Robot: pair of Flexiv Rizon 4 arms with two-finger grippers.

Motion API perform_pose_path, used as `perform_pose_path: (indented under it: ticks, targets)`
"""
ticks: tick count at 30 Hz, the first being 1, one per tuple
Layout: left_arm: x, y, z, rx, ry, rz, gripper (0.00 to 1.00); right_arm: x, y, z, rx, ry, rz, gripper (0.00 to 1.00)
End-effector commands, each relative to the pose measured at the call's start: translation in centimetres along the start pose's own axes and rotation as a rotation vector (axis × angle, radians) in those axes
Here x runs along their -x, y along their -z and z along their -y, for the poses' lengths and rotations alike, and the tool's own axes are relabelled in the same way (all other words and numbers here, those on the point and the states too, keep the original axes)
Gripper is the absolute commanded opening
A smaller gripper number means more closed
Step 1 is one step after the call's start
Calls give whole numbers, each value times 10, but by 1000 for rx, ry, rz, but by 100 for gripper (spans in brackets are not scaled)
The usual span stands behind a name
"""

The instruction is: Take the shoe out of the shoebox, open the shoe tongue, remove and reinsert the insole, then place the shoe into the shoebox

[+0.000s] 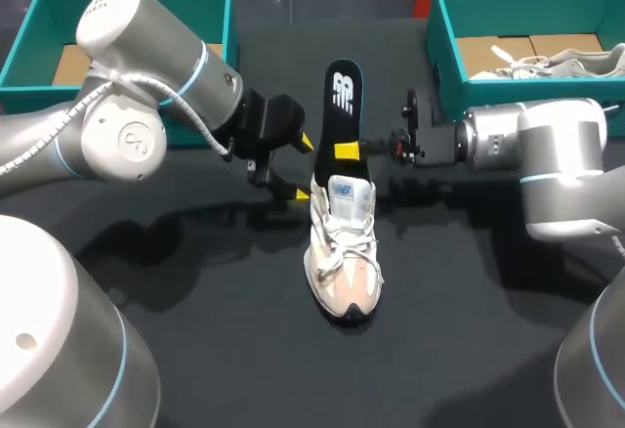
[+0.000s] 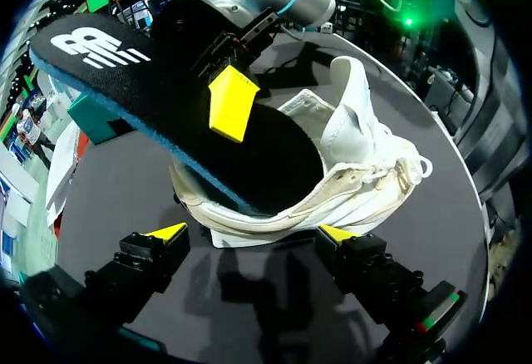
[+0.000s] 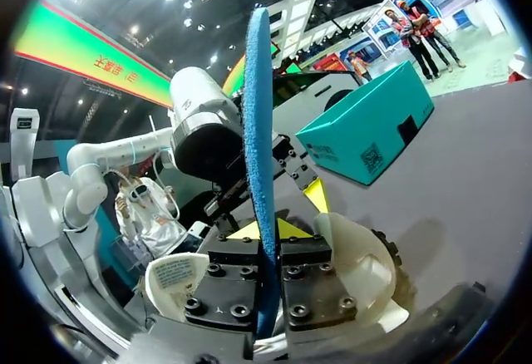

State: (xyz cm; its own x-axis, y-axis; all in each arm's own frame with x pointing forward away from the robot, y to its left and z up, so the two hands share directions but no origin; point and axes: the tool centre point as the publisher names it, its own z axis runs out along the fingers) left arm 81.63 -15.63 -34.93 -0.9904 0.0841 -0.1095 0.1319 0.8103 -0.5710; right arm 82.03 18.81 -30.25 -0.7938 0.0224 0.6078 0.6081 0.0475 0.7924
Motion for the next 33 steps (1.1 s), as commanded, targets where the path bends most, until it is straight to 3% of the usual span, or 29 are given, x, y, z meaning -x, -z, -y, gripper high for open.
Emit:
perform_pose_path:
  ticks: [1,15,17,18,19,21,24,33]
  targets:
    - [0,0,0,-1,-1,-1,100,-1,-3,16,11,-21,5,0]
    - [0,0,0,-1,-1,-1,100,-11,-3,52,30,-104,35,0]
    - [0,0,0,-1,-1,-1,100,-13,-2,49,31,-94,37,0]
    - [0,0,0,-1,-1,-1,100,-14,-2,46,28,-87,38,9]
    - [0,0,0,-1,-1,-1,100,-15,-2,42,23,-76,40,25]
    - [0,0,0,-1,-1,-1,100,-16,-2,34,8,-54,41,37]
    - [0,0,0,-1,-1,-1,100,-17,-2,23,-13,-22,39,40]
    - [0,0,0,-1,-1,-1,100,-9,0,-4,-51,22,37,36]
